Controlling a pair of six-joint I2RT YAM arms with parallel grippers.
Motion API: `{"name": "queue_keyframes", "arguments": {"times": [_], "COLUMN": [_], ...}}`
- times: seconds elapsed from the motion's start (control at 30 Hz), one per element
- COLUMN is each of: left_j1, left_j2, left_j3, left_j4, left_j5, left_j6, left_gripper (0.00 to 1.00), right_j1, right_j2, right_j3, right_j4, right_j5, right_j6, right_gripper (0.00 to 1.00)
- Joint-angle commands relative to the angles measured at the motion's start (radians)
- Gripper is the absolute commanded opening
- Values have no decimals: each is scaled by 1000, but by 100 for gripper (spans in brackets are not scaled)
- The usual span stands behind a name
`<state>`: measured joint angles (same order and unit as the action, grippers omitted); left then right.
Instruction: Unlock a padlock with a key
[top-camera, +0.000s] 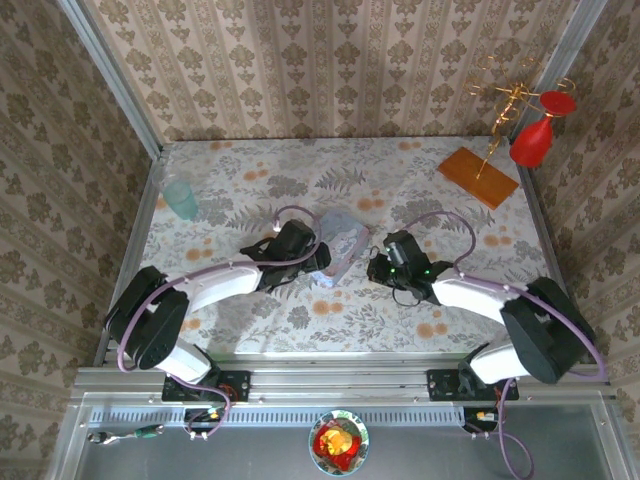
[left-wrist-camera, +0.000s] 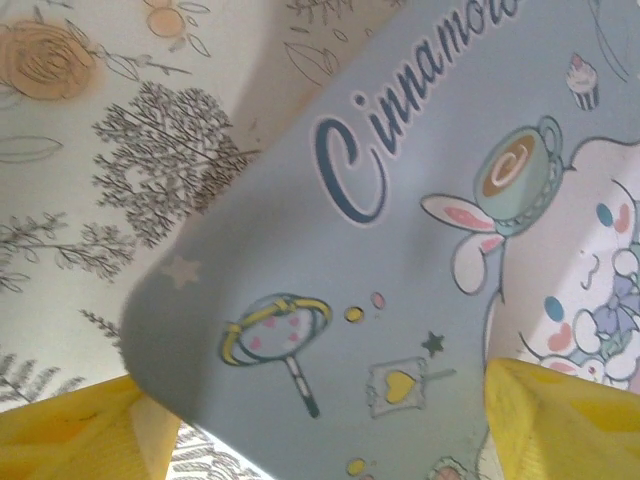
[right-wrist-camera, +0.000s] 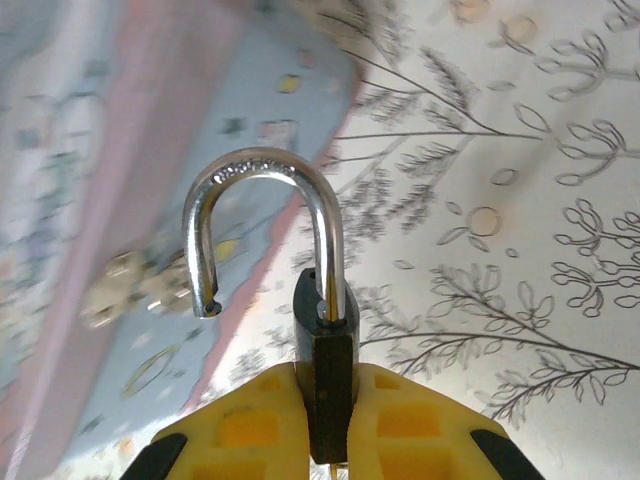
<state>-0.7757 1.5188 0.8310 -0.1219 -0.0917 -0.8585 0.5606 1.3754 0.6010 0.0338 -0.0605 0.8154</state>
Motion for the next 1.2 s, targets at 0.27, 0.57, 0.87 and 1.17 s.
{"name": "queue_keyframes", "arguments": {"times": [0.27, 0.57, 0.87, 1.17], "left_j1": [134, 186, 211, 240], "left_j2": [113, 16, -288, -586], "left_j3": [88, 176, -64, -290], "left_j4": [-187, -241, -69, -11], "left_j5": [-2, -57, -84, -169], "left_j6": [146, 218, 362, 464], "left_gripper": [79, 83, 87, 91], "right_j1": [-9, -133, -205, -262], "right_j2": [-191, -82, -3, 125], "right_j3": [23, 65, 92, 173], "right_j4": [-252, -328, -336, -398], "right_j5": [-100, -218, -230, -218], "right_j6": [-269, -286, -295, -352], "right_gripper": [0, 0, 0, 1]}}
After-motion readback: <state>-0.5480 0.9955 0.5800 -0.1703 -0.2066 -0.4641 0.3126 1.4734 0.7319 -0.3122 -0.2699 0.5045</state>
